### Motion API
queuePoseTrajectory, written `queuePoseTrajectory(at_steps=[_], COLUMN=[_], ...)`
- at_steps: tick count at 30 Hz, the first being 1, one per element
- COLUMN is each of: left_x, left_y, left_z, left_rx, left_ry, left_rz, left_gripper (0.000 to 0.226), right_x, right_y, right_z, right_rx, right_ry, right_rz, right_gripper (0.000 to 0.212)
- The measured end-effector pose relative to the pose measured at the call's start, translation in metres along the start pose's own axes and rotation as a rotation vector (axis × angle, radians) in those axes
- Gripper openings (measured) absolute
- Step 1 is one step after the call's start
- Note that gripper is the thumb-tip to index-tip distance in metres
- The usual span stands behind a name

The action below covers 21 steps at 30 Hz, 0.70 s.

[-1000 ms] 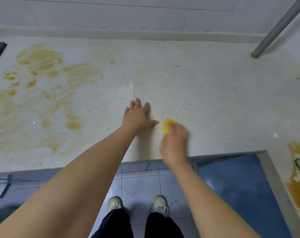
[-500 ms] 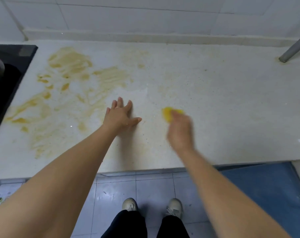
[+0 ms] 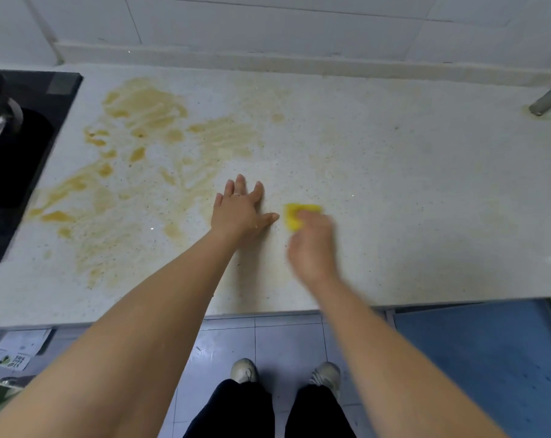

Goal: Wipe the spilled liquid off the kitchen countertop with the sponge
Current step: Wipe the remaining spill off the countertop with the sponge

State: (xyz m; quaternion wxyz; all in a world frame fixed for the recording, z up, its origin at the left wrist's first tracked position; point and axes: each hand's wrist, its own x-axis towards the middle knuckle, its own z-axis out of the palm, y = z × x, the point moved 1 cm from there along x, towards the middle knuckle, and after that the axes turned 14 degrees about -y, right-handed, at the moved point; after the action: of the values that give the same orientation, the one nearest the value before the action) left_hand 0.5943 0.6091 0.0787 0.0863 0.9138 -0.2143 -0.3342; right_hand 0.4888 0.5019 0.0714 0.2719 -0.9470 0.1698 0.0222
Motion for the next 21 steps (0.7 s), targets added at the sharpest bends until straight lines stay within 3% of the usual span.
queuePoseTrajectory(at_steps=[2,3,6,8,11,13,16,18,21], left_x=[0.0,0.0,-0.003,-0.003,-0.004,-0.004,-0.007,-0.009,-0.005], left_y=[-0.003,-0.003,-0.005,-0.005,-0.004,-0.007,-0.011,-0.011,-0.007], left_z=[-0.002,-0.003,0.0,0.002,-0.001,-0.003,-0.002,0.0,0.0], left_rx=[-0.005,-0.006,0.001,0.018,0.026,0.026,0.037,0.048,0.045], left_ry=[-0.016,-0.021,-0.011,0.002,-0.015,-0.038,-0.056,-0.039,-0.02], left_rz=[0.008,0.015,0.026,0.027,0.032,0.042,0.053,0.045,0.022], left_gripper=[0.072,0.072,0.073,0.073,0.073,0.074,0.075,0.074,0.074], right_x=[-0.007,0.0,0.006,-0.005,-0.024,-0.021,-0.011,-0.017,-0.031], right_y=[-0.016,-0.003,0.051,0.039,-0.02,-0.013,0.044,0.046,-0.002], right_z=[0.021,0.007,-0.038,-0.035,0.011,0.009,-0.034,-0.032,0.011], right_rx=[-0.033,-0.047,-0.005,-0.025,-0.011,-0.039,0.035,0.013,0.013], right_ry=[-0.008,-0.038,0.084,0.082,-0.138,-0.158,0.079,0.126,-0.098], right_rz=[-0.206,-0.195,0.209,0.285,-0.117,-0.206,0.224,0.324,-0.11], right_gripper=[0.039,0.035,0.031,0.031,0.031,0.031,0.034,0.038,0.042])
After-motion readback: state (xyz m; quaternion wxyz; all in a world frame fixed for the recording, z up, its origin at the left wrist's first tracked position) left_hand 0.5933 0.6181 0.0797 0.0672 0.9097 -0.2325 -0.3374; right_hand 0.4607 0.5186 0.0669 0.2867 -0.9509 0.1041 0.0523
